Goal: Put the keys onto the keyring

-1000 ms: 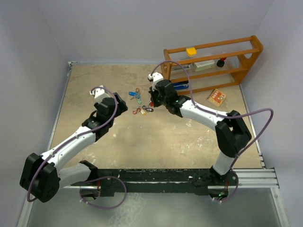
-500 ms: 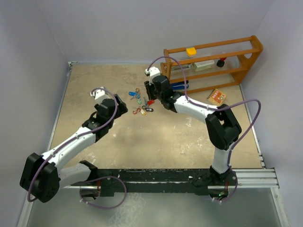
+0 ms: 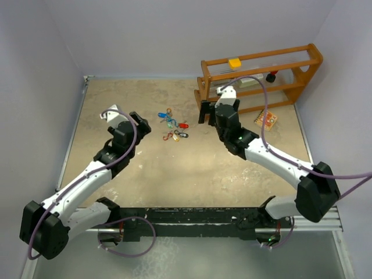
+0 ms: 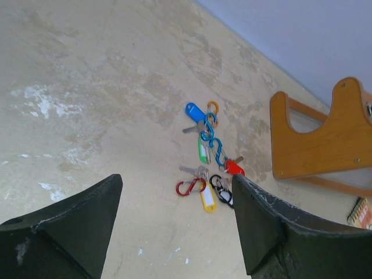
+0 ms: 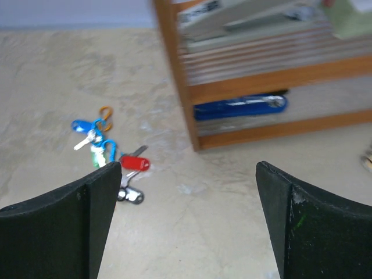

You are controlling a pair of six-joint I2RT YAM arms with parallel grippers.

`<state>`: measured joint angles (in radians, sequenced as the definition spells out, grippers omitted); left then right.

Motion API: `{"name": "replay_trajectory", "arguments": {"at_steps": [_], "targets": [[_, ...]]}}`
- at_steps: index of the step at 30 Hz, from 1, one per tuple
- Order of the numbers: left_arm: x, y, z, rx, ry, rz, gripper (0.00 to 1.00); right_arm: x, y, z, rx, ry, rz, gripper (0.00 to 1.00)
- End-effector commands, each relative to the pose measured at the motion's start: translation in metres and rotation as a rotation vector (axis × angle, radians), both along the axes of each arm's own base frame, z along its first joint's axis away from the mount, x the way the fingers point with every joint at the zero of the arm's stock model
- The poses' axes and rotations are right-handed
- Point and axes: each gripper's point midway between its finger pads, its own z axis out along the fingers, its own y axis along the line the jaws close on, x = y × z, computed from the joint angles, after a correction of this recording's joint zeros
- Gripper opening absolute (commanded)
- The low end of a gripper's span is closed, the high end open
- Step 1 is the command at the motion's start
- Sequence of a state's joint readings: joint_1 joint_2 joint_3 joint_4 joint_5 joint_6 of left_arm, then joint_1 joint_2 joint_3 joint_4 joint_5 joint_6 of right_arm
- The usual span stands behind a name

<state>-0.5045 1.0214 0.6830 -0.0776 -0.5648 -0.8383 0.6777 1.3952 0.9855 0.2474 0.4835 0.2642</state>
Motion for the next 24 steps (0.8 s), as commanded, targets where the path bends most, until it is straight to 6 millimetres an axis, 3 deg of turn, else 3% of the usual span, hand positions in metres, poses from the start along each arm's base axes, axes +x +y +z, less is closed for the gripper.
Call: {"name": "replay_trajectory", "arguments": {"at_steps": [1, 7, 11, 24], "targets": [[0.001, 0.030, 0.052, -0.021, -0.128, 0.157, 0.73, -0.016, -0.082, -0.007, 0.098, 0.013, -0.484, 1.00], [-0.025, 0.061, 0.075, -0.082, -0.256, 0.267, 0.73, -0.037, -0.117, -0.005, 0.228, -0.080, -0.623, 1.00], [-0.036, 0.076, 0.082, -0.076, -0.288, 0.316, 0.74, -0.043, -0.122, 0.002, 0.238, -0.115, -0.605, 1.00], [-0.029, 0.063, 0.069, -0.083, -0.266, 0.261, 0.74, -0.057, -0.136, 0.021, 0.270, -0.217, -0.560, 1.00]]}}
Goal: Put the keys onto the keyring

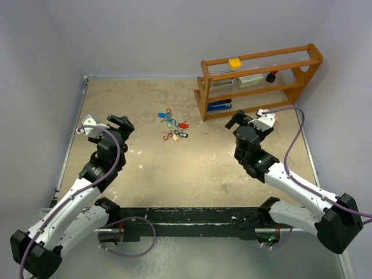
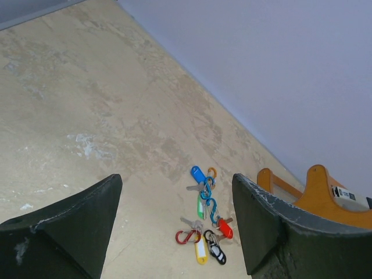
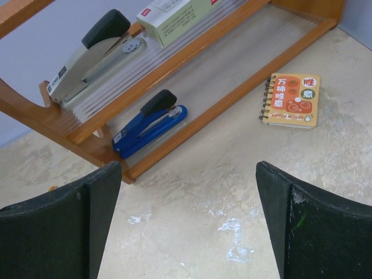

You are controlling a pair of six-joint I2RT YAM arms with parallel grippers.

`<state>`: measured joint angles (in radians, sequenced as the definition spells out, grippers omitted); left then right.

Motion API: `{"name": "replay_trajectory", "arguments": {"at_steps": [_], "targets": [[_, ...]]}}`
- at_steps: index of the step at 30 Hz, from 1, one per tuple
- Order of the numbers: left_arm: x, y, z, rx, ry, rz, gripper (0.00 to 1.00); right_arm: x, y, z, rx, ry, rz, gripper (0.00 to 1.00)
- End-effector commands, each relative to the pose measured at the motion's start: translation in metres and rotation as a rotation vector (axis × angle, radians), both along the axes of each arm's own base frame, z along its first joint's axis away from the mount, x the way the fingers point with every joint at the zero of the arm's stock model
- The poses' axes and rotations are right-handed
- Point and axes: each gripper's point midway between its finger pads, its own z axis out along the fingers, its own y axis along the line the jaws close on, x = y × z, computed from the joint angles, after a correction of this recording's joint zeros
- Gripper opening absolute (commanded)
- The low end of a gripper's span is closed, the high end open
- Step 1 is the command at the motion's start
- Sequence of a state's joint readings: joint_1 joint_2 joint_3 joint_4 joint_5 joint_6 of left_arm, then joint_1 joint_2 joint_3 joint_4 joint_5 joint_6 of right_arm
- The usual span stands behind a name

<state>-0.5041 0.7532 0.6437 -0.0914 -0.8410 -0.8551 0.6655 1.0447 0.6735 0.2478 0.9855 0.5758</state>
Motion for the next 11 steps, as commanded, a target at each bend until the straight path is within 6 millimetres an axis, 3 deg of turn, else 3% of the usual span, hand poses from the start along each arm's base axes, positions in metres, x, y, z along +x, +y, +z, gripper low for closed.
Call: {"name": "replay_trajectory", "arguments": {"at_steps": [1, 7, 11], "targets": [[0.002, -0.003, 0.004, -0.034, -0.043, -0.017, 0.74, 0.000, -0.005, 0.021, 0.020, -0.098, 0.000, 1.00], [0.005, -0.008, 0.010, -0.044, -0.052, -0.034, 0.74, 0.002, 0.003, 0.031, 0.019, -0.100, 0.048, 1.00], [0.007, -0.014, 0.006, -0.047, -0.049, -0.068, 0.74, 0.000, 0.004, 0.024, 0.025, -0.083, 0.062, 1.00]]}}
